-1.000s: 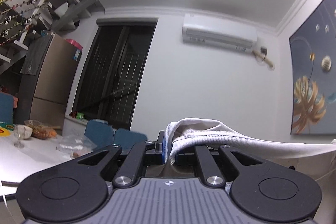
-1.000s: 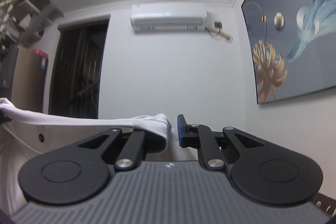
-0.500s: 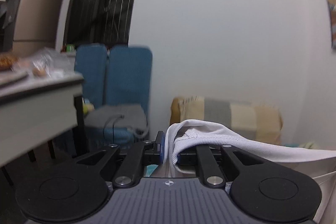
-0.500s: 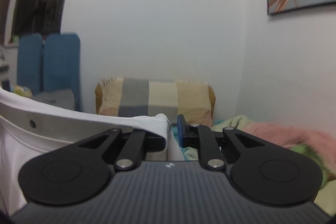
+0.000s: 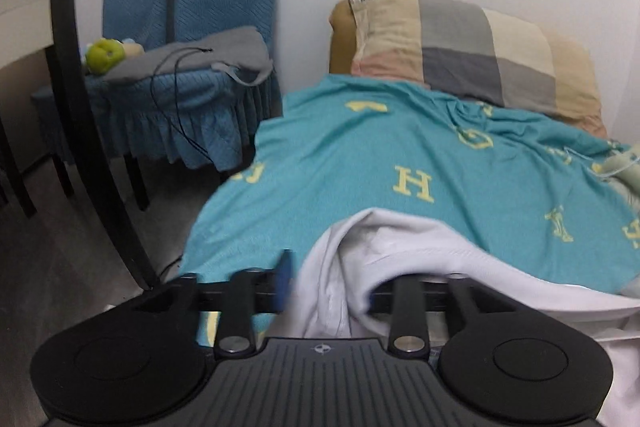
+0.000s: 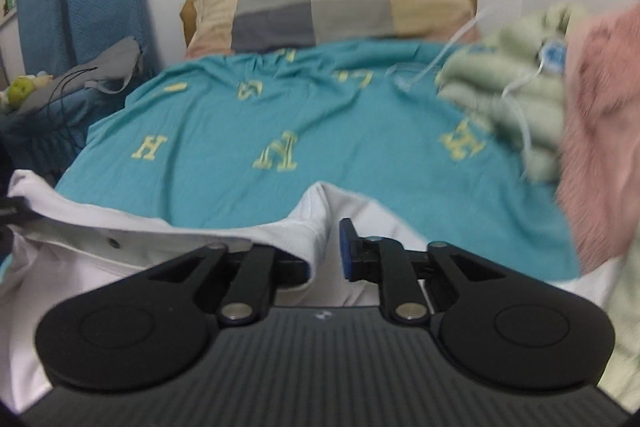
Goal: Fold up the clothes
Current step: 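Lift the T-shirt with both grippers and shake it out in the air, then lay the T-shirt flat on the bed and open both grippers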
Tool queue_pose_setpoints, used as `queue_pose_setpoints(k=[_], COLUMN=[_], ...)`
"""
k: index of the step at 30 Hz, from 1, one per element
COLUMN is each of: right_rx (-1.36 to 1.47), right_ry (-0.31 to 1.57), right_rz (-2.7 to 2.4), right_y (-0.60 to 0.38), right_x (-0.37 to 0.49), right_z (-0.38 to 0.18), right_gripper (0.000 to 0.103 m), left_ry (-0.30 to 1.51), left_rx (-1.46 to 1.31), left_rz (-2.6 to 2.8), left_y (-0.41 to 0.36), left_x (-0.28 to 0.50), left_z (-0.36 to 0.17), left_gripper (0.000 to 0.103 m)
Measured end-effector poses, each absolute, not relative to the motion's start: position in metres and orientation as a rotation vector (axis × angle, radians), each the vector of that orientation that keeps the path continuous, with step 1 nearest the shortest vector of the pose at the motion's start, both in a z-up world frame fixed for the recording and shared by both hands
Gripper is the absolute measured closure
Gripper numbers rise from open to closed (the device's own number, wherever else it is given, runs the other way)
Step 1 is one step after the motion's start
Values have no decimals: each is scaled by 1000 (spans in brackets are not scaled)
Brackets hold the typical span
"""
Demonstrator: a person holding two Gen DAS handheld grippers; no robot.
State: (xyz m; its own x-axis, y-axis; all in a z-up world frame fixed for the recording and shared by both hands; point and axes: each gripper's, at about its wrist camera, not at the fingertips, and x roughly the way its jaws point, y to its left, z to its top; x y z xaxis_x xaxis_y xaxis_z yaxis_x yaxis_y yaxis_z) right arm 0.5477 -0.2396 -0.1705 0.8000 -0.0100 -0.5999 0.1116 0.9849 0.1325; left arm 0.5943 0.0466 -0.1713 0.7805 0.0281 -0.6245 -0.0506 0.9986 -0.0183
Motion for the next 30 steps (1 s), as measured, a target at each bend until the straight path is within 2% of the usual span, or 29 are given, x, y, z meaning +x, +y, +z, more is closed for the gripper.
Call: queue_pose_setpoints(k=[1, 2, 3, 6, 13, 23, 30], right_rx=[194, 227, 255, 293, 303, 247, 185], right_ry=[662, 683, 697, 712, 701, 542, 400], right_rz=[-50, -29, -5, 52, 76, 118, 135], right_y=[-242, -243, -243, -242, -232, -221, -221], right_x=[549, 547, 543, 527, 441, 239, 132], right_z=[-169, -169, -167, -156, -109, -31, -18], right_gripper=[51, 40, 26, 18, 18, 18, 18], left_ry=[689, 707, 727, 772, 815, 613, 511], left_rx=[-40, -47, -51, -33, -24, 23, -49], left_rz=[44, 42, 25, -24, -78, -154, -166], left_y=[50, 53, 55, 61, 75, 74, 80], left_x=[593, 591, 588, 572, 482, 257, 136], left_z=[-165, -156, -148, -131, -88, -18, 1], left_gripper=[27, 18, 4, 0, 0, 0, 0])
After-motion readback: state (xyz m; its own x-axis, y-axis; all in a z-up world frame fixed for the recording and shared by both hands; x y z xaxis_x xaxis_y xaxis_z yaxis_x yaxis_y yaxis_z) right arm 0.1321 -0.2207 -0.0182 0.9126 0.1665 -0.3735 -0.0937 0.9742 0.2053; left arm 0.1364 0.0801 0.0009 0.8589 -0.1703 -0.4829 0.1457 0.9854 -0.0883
